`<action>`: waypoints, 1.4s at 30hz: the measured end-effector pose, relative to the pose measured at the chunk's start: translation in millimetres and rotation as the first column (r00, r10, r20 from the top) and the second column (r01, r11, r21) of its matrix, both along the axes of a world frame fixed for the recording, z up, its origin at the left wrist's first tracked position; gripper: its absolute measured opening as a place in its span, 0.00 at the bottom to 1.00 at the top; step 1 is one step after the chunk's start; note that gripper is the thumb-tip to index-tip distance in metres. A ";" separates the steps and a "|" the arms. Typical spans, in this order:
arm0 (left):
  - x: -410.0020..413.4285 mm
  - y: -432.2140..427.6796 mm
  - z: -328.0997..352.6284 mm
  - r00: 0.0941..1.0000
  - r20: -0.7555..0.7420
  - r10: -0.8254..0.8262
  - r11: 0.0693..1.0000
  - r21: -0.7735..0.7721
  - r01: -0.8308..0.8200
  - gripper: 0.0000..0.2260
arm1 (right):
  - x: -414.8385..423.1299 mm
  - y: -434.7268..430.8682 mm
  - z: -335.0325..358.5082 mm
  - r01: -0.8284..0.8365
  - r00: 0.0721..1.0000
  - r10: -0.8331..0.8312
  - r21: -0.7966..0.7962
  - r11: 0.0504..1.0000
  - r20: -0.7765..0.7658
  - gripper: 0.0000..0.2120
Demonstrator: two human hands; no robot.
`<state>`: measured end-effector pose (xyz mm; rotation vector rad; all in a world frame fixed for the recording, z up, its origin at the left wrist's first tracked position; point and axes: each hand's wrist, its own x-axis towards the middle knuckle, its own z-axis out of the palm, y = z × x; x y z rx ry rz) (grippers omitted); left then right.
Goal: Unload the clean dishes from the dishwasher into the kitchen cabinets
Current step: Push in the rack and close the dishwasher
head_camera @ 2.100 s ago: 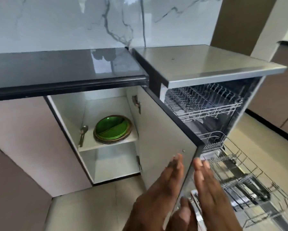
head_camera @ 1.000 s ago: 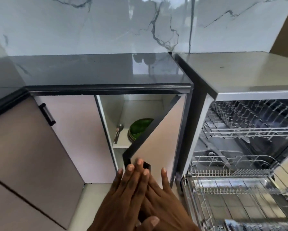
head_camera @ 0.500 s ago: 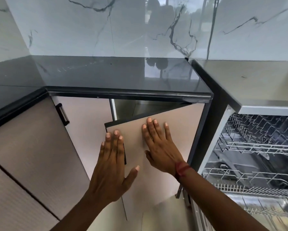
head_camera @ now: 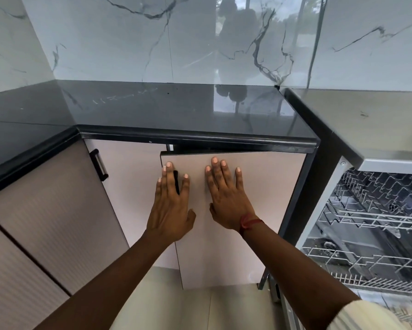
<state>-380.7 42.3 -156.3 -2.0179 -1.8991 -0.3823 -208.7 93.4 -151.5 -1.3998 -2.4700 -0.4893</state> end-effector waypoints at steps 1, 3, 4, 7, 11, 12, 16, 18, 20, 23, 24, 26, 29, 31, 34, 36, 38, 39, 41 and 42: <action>-1.5 4.1 0.7 1.000 -0.004 -0.002 1.000 -0.004 0.002 0.44 | -0.4 3.3 -0.8 0.004 1.000 -0.004 -0.003 1.000 -0.002 0.41; -7.7 11.7 0.8 1.000 -0.017 -0.022 1.000 -0.005 0.022 0.43 | -3.2 7.9 -0.7 0.015 1.000 -0.015 0.000 1.000 0.000 0.41; -10.9 15.1 -0.2 0.999 -0.035 -0.041 0.999 0.000 0.041 0.43 | -4.7 10.2 -1.6 0.019 1.000 -0.019 0.000 1.000 -0.002 0.41; -18.5 31.9 -1.2 0.992 -0.100 -0.082 0.997 -0.004 0.083 0.40 | -9.0 21.1 -3.3 0.037 0.999 -0.037 -0.010 0.999 -0.018 0.40; -21.6 65.6 8.4 0.992 -0.089 -0.084 0.993 -0.087 0.076 0.41 | -24.2 40.1 1.7 0.117 0.993 -0.118 -0.073 0.990 -0.005 0.47; -20.4 70.6 9.6 0.993 -0.081 -0.084 0.991 -0.110 0.074 0.42 | -27.7 41.4 3.1 0.138 0.990 -0.138 -0.082 0.987 -0.002 0.48; -16.7 74.4 3.3 0.996 -0.039 -0.083 0.991 -0.112 0.078 0.46 | -24.3 42.3 -0.1 0.135 0.991 -0.136 -0.052 0.989 0.001 0.49; -17.5 73.8 3.3 0.994 -0.040 -0.101 0.986 -0.134 0.095 0.47 | -21.3 41.2 1.3 0.120 0.993 -0.119 -0.062 0.991 0.012 0.49; -19.4 74.0 3.0 0.993 -0.054 -0.101 0.984 -0.153 0.092 0.47 | -19.2 40.7 1.3 0.111 0.994 -0.110 -0.058 0.992 0.017 0.47; -18.9 73.2 2.8 0.993 -0.063 -0.098 0.981 -0.173 0.086 0.47 | -12.9 38.2 -1.2 0.092 0.995 -0.090 -0.047 0.995 0.045 0.43; -18.5 72.5 3.3 0.993 -0.066 -0.096 0.981 -0.176 0.083 0.47 | -9.4 37.7 -3.3 0.083 0.995 -0.081 -0.037 0.996 0.063 0.41; -16.7 70.4 5.4 0.994 -0.064 -0.093 0.979 -0.187 0.080 0.47 | -2.1 35.9 -6.2 0.076 0.993 -0.073 -0.030 0.997 0.095 0.39; -9.3 64.5 8.9 0.996 -0.039 -0.078 0.982 -0.175 0.070 0.46 | 3.5 32.3 -7.9 0.060 0.993 -0.057 -0.029 0.998 0.103 0.37; 1.2 56.1 9.5 0.998 0.006 -0.061 0.988 -0.142 0.061 0.45 | 9.2 25.0 -9.4 0.062 0.994 -0.057 -0.042 0.997 0.094 0.37; 21.4 40.7 5.0 0.995 0.073 -0.070 0.992 -0.100 0.077 0.46 | 27.9 6.8 -15.7 0.073 0.997 -0.071 -0.063 0.995 0.041 0.37; 37.0 28.1 -2.1 0.987 0.077 -0.138 0.986 -0.087 0.144 0.45 | 46.5 -11.8 -22.3 0.081 0.997 -0.081 -0.086 0.993 0.011 0.39; 58.8 12.4 -13.6 0.963 0.088 -0.253 0.957 -0.122 0.263 0.43 | 69.9 -37.7 -32.6 0.128 0.992 -0.127 -0.122 0.984 0.008 0.42; 70.8 3.6 -21.0 0.943 0.111 -0.313 0.934 -0.146 0.327 0.43 | 82.1 -51.5 -37.8 0.155 0.988 -0.157 -0.134 0.979 -0.004 0.43; 99.7 -16.6 -37.2 0.884 0.165 -0.438 0.862 -0.203 0.465 0.42 | 109.0 -86.9 -49.5 0.230 0.971 -0.238 -0.146 0.962 -0.035 0.45; 114.8 -27.2 -45.7 0.851 0.189 -0.490 0.823 -0.219 0.523 0.42 | 122.9 -105.3 -55.9 0.264 0.961 -0.274 -0.151 0.953 -0.047 0.44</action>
